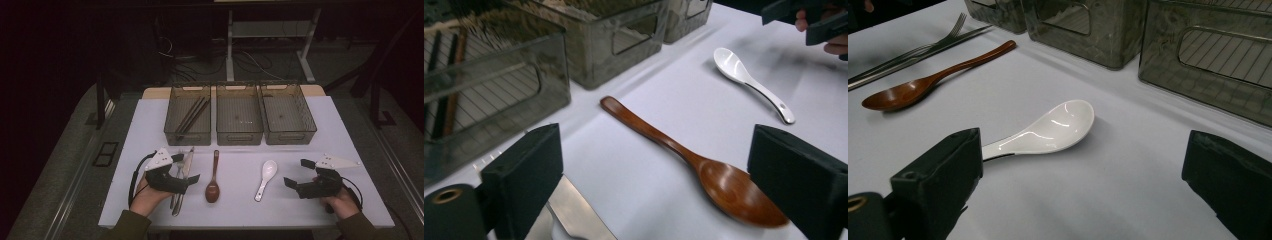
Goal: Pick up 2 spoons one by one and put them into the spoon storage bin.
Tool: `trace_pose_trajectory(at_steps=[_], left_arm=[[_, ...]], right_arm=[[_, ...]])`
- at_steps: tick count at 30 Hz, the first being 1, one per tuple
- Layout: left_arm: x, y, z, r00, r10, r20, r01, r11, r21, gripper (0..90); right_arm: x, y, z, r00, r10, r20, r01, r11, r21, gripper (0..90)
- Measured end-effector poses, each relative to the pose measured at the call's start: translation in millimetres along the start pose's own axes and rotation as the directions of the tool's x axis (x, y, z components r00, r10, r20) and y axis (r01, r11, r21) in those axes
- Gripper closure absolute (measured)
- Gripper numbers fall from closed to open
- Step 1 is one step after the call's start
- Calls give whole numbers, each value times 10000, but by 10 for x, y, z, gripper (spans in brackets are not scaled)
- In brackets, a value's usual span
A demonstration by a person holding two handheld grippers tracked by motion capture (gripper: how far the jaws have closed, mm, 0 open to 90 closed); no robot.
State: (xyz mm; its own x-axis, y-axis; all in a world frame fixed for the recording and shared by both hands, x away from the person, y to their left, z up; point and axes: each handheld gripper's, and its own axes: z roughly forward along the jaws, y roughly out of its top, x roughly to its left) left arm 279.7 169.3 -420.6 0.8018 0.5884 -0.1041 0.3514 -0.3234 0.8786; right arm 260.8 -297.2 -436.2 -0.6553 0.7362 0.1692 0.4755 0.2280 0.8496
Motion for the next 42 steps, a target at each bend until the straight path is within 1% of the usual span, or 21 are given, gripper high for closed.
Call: trace_pose_trajectory(at_steps=[4, 5, 6, 8, 9, 10, 12, 14, 15, 17, 20, 23, 26, 28, 30, 32, 34, 35, 38, 42], left_arm=[[-15, -47, -5, 10000, -46, -6, 46, 9998, 195, 46], [-24, -52, -1, 10000, -70, 27, 70, 9998, 182, 50], [-31, -52, 1, 9999, 21, 130, -24, 9996, 275, 72], [-60, -52, 19, 9996, 189, 198, -197, 9990, 407, 159], [-70, -53, 28, 9991, 278, 309, -294, 9982, 523, 185], [-83, -57, 38, 9988, 327, 361, -350, 9972, 654, 237], [-94, -61, 60, 9989, 249, 399, -281, 9961, 839, 321], [-88, -55, 81, 9984, 139, 540, -188, 9956, 918, 425], [-88, -51, 99, 9985, 110, 529, -163, 9947, 1016, 481], [-84, -41, 146, 9989, 135, 457, -188, 9930, 1168, 563], [-59, -9, 224, 9997, 59, 237, -93, 9897, 1430, 690], [-37, 26, 287, 9999, -34, 113, 17, 9887, 1500, 790], [-21, 54, 350, 10000, -61, 52, 52, 9863, 1649, 866], [-13, 70, 398, 9998, -176, -21, 177, 9833, 1811, 888], [-8, 81, 445, 9998, -145, -146, 172, 9795, 2007, 889], [-3, 95, 492, 9995, -197, -235, 241, 9775, 2093, 889], [6, 116, 544, 9988, -327, -352, 395, 9758, 2149, 889], [10, 127, 572, 9988, -316, -377, 391, 9747, 2199, 890], [17, 156, 660, 9986, -294, -450, 396, 9682, 2471, 890], [32, 168, 762, 9977, -360, -576, 503, 9613, 2708, 890]], right_arm=[[2, -3, 6, 10000, -31, 26, 31, 10000, 43, 26], [3, -3, 6, 10000, -31, 30, 31, 10000, 40, 26], [4, -3, 6, 10000, -33, 22, 33, 10000, 35, 26], [5, -3, 9, 10000, -32, 18, 32, 10000, 45, 26], [6, -3, 10, 10000, -28, 25, 28, 10000, 62, 26], [7, -3, 10, 10000, -26, 16, 26, 10000, 61, 26], [10, -3, 9, 10000, -21, -8, 21, 10000, 52, 26], [12, -5, 13, 10000, -27, 6, 26, 10000, 89, 26], [7, -4, 15, 10000, -33, 20, 33, 10000, 58, 26], [4, -2, 15, 10000, -71, 26, 71, 10000, 33, 26], [7, -3, 15, 10000, -80, 19, 80, 10000, 39, 26], [9, -3, 21, 10000, -63, 42, 63, 9999, 79, 26], [7, -4, 23, 10000, -76, 39, 75, 9999, 91, 26], [6, -5, 24, 10000, -54, 44, 53, 9999, 111, 26], [8, -5, 25, 10000, -57, 43, 56, 9999, 113, 26], [10, -6, 26, 10000, -78, 45, 77, 9999, 110, 26], [9, -6, 28, 9999, -105, 49, 105, 9999, 118, 26], [9, -6, 29, 9999, -102, 47, 101, 9999, 124, 26], [9, -6, 30, 9999, -95, 59, 95, 9999, 125, 26], [7, -7, 28, 9999, -84, 60, 84, 9999, 124, 26]])
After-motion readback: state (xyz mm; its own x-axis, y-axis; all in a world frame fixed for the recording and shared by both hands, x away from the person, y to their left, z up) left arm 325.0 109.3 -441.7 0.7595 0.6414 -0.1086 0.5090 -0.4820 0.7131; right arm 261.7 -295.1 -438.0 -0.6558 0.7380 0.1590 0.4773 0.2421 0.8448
